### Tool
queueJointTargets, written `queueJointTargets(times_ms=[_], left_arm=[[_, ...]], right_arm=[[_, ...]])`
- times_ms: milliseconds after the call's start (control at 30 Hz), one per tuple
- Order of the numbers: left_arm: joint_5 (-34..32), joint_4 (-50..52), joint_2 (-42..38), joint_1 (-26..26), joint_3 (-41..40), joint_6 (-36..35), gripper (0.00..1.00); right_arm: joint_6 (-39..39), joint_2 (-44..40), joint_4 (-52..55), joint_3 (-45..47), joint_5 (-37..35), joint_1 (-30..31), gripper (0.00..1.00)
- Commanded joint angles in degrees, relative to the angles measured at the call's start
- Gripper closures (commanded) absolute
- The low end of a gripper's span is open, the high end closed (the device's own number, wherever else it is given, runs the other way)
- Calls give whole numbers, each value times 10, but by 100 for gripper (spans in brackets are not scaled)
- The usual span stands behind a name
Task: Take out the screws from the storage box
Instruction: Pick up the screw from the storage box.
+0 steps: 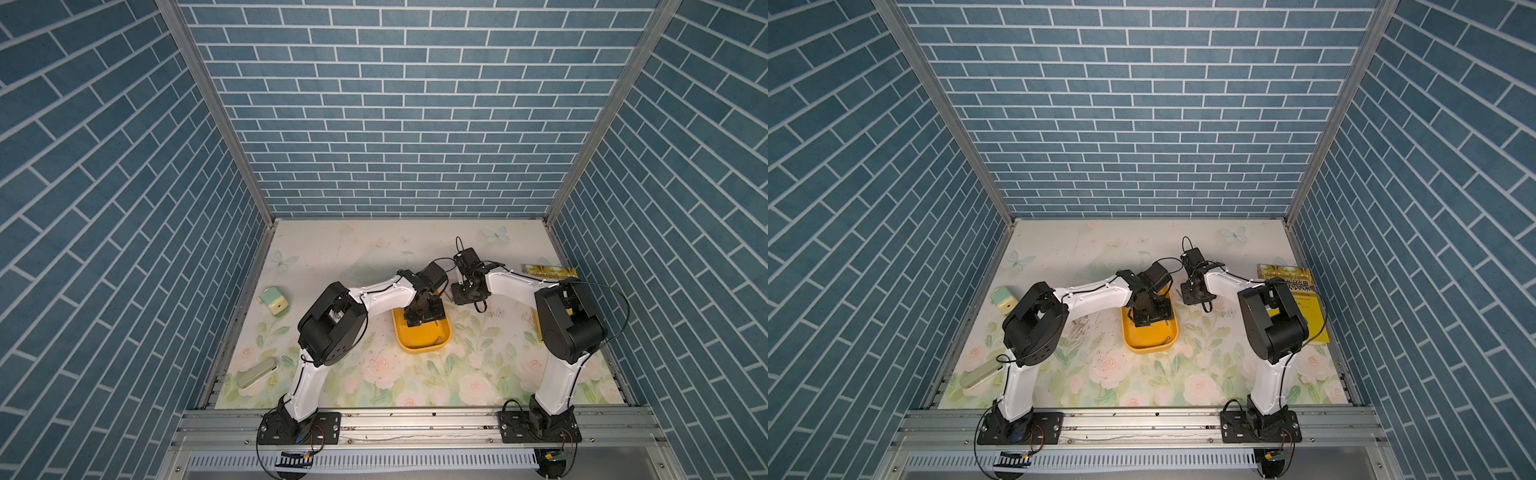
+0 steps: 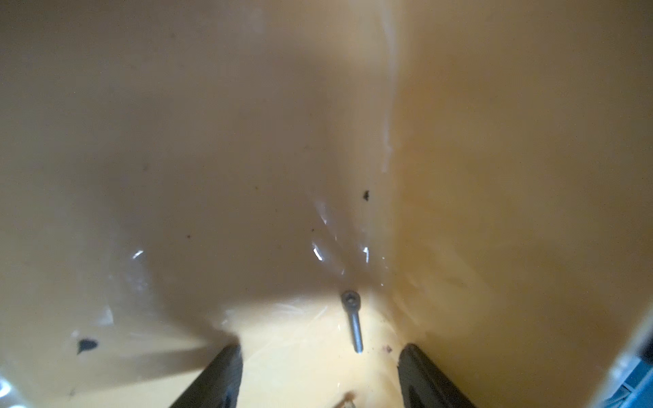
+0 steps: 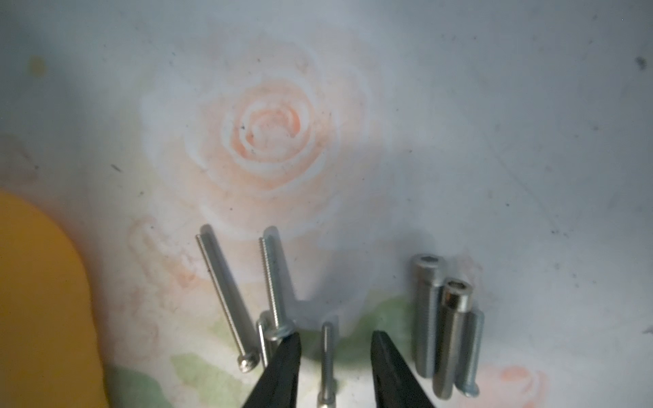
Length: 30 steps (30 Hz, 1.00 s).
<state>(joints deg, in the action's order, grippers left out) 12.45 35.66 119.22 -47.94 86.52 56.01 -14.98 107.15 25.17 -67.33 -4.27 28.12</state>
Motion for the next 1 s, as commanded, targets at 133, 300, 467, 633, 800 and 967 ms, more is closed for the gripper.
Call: queueJointTargets(times_ms=[133,300,467,633,800,967], left_arm=[[-18,62,62,-10,24,6,40],[-31,92,103,-12,41,3,50],[-25,94,125,-12,33,2,63],[-20,88,135,-13,20,4,75],[-16,86,145,-13,18,2,96],[-24,85,138,-11,22,0,100]], right_arm=[[14,-15,-2,3,3,1,62],[18,-13,-3,5,5,1,61],[21,-12,-4,7,7,1,61],[25,-12,-4,8,8,1,61],[25,-9,-6,7,11,1,61],[27,-20,-14,6,20,1,59]])
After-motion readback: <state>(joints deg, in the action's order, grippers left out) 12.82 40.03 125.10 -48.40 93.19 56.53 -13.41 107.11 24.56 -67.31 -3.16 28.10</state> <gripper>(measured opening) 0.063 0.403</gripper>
